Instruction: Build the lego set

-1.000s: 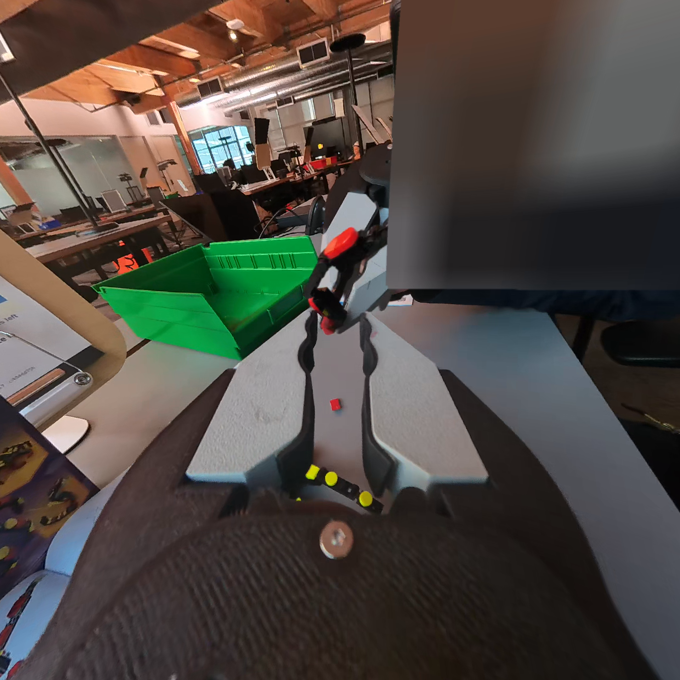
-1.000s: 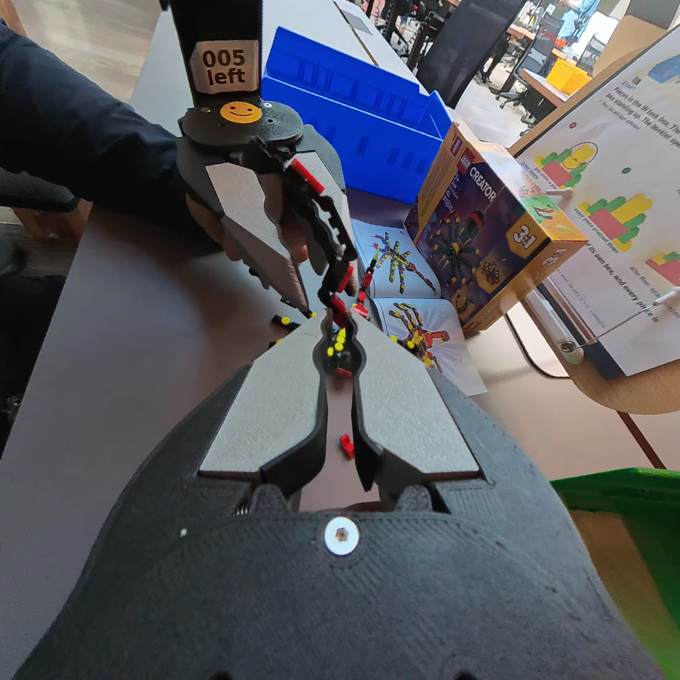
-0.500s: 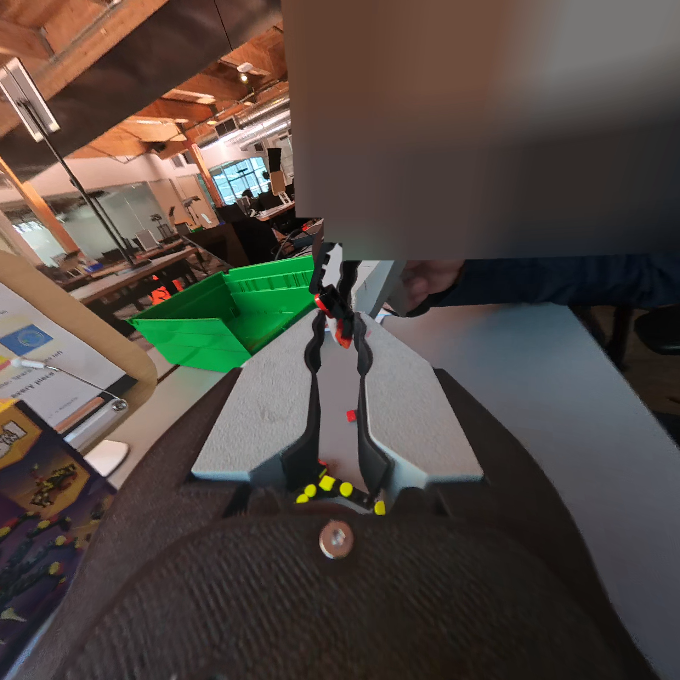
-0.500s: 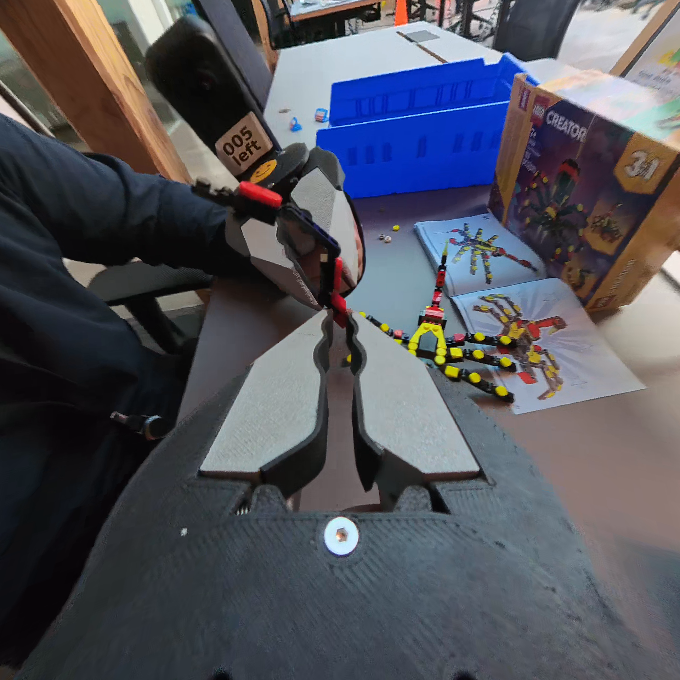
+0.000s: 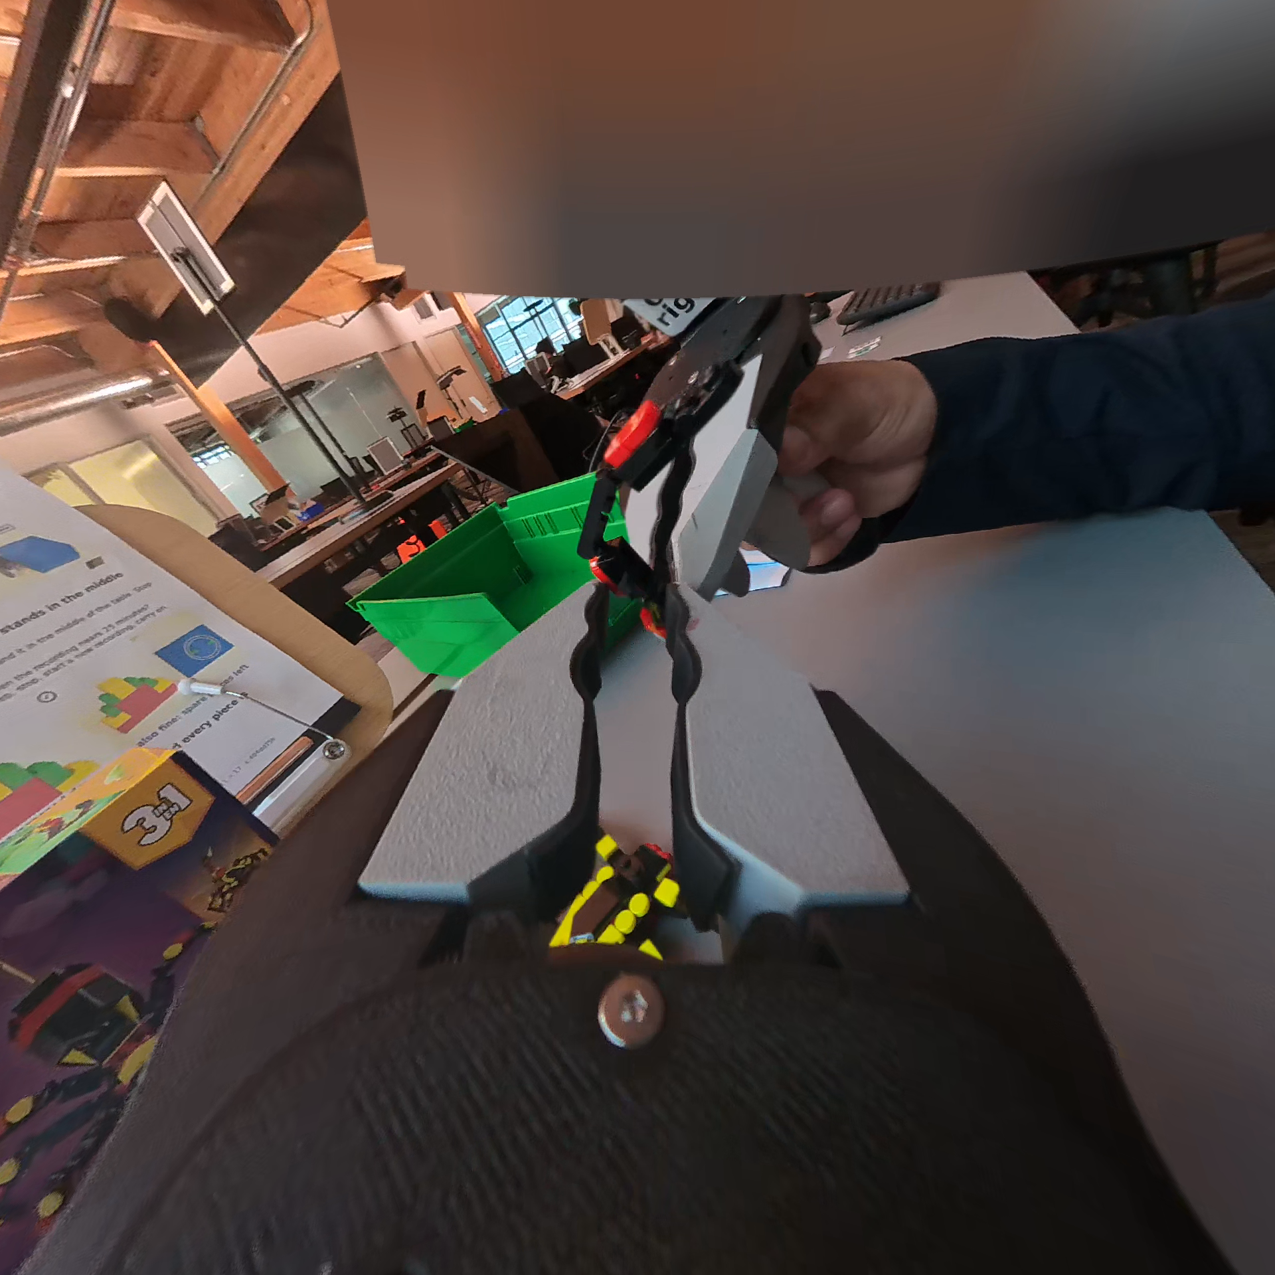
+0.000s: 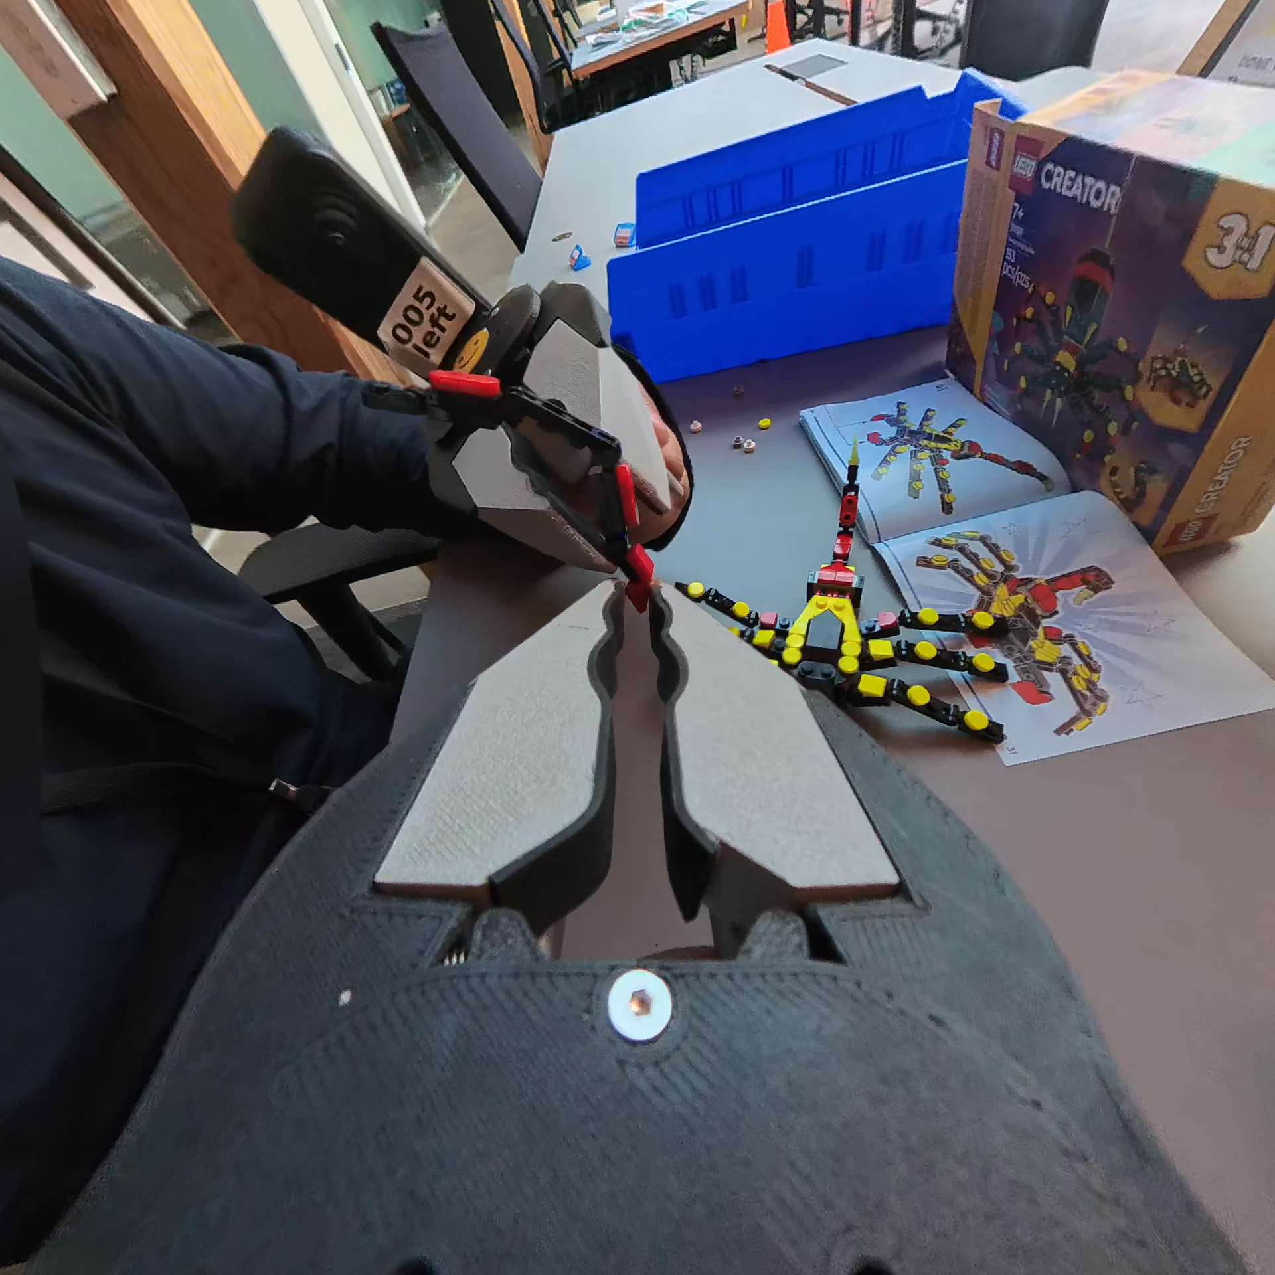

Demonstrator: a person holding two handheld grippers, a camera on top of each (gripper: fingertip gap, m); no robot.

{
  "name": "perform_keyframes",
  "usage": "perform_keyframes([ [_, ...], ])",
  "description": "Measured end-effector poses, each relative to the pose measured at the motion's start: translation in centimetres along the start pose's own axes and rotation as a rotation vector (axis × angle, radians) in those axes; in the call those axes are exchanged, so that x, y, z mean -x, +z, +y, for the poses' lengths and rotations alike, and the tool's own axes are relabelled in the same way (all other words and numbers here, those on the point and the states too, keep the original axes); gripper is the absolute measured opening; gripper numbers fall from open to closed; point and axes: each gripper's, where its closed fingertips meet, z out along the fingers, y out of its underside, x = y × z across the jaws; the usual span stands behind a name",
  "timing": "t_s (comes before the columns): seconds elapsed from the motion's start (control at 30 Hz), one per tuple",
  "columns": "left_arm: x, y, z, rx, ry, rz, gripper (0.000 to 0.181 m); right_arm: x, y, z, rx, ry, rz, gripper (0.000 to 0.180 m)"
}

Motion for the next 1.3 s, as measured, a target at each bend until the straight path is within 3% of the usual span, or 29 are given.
perform_keyframes([
  [0.13, -0.2, 0.0, 0.3, 0.015, 0.059, -0.021, 0.013, -0.2, 0.1, 0.3, -0.006, 0.095, -0.053, 0.003],
  [0.43, -1.1, 0.1, 1.5, 0.050, -0.261, 0.171, 0.028, -0.7, 0.7, 1.8, 0.112, -0.033, 0.054, 0.003],
  [0.47, -1.3, 0.0, 1.4, 0.044, -0.234, 0.177, 0.012, -0.6, 0.8, 1.9, 0.119, -0.024, 0.048, 0.003],
  [0.5, -1.4, -0.1, 1.3, 0.034, -0.190, 0.181, 0.008, -0.6, 0.8, 2.0, 0.118, -0.011, 0.040, 0.004],
  [0.7, -1.5, -0.3, 1.4, 0.053, -0.009, 0.147, 0.007, -0.5, 0.7, 2.0, 0.117, 0.011, 0.031, 0.004],
  [0.93, -0.1, -0.7, 1.4, 0.033, -0.049, 0.114, 0.007, 0.3, -0.2, 0.8, 0.079, -0.097, 0.043, 0.000],
  [1.03, 0.4, -1.2, -0.1, -0.066, -0.161, 0.133, 0.007, -0.4, -0.5, 0.6, 0.073, -0.099, 0.083, 0.005],
  [1.13, 1.1, -1.9, -1.9, -0.179, -0.239, 0.136, 0.006, -0.5, -0.3, 0.3, 0.060, -0.154, 0.110, 0.034],
  [1.3, 0.7, -1.8, -2.9, -0.266, -0.339, 0.171, 0.006, 0.4, 0.1, -1.4, -0.022, -0.346, 0.197, 0.026],
])
